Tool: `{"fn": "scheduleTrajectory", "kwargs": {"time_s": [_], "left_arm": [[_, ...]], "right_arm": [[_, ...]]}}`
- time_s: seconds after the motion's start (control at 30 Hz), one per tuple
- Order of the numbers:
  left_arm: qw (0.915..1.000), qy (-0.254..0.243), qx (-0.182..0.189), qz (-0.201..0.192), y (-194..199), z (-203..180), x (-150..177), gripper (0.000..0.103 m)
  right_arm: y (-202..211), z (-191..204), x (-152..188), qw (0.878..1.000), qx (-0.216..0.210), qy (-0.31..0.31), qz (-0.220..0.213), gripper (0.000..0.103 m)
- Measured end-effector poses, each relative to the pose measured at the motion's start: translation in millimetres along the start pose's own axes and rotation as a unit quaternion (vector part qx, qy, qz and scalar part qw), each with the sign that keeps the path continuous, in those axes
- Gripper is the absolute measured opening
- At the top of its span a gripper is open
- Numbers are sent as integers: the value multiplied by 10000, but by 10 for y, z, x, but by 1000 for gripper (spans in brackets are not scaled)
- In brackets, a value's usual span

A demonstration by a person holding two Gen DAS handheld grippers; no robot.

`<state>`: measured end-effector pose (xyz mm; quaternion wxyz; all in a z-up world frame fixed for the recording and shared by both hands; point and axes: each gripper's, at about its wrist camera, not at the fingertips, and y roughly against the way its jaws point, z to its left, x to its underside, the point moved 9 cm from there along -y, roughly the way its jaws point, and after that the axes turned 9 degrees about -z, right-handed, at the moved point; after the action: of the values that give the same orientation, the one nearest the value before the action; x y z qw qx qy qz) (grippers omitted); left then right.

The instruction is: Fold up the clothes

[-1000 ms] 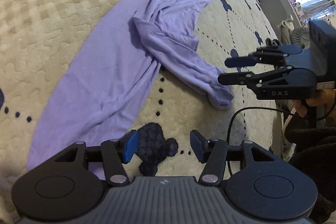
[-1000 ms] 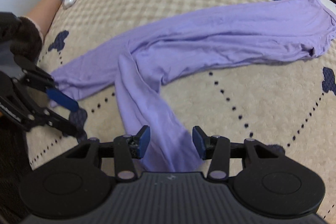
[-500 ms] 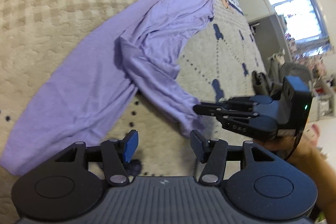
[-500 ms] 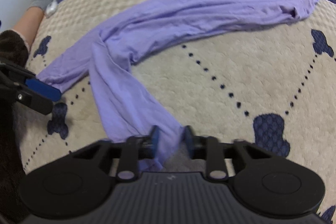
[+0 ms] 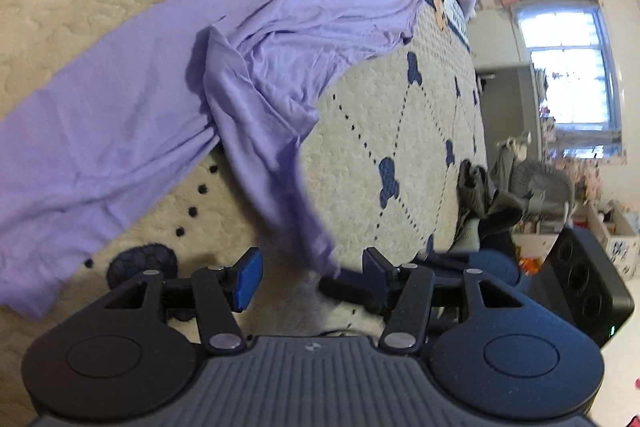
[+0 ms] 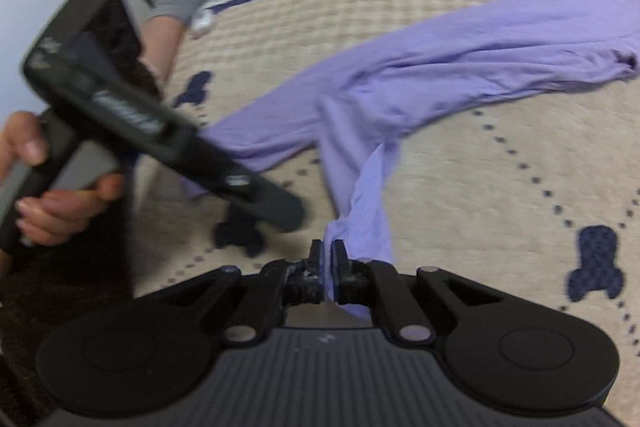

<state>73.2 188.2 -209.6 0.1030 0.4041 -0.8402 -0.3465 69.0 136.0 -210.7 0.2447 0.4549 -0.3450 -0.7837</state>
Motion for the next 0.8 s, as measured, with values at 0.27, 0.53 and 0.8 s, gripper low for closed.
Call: {"fn": "scheduleTrajectory", "kwargs": {"time_s": [0.27,0.53,0.8], "left_arm": [[9996,102,-227,130,-34,142,105,53],[9999,68,-95,-66,82,132,86,2],[9998,4,-52,-187,475,242,-90,2]], "right_arm": [[-15,215,3,9997,-241,75,4,5],[-5,321,16,9990,-426,90,140,12],[-42,226,39,9996,-160,128,173,27]]}}
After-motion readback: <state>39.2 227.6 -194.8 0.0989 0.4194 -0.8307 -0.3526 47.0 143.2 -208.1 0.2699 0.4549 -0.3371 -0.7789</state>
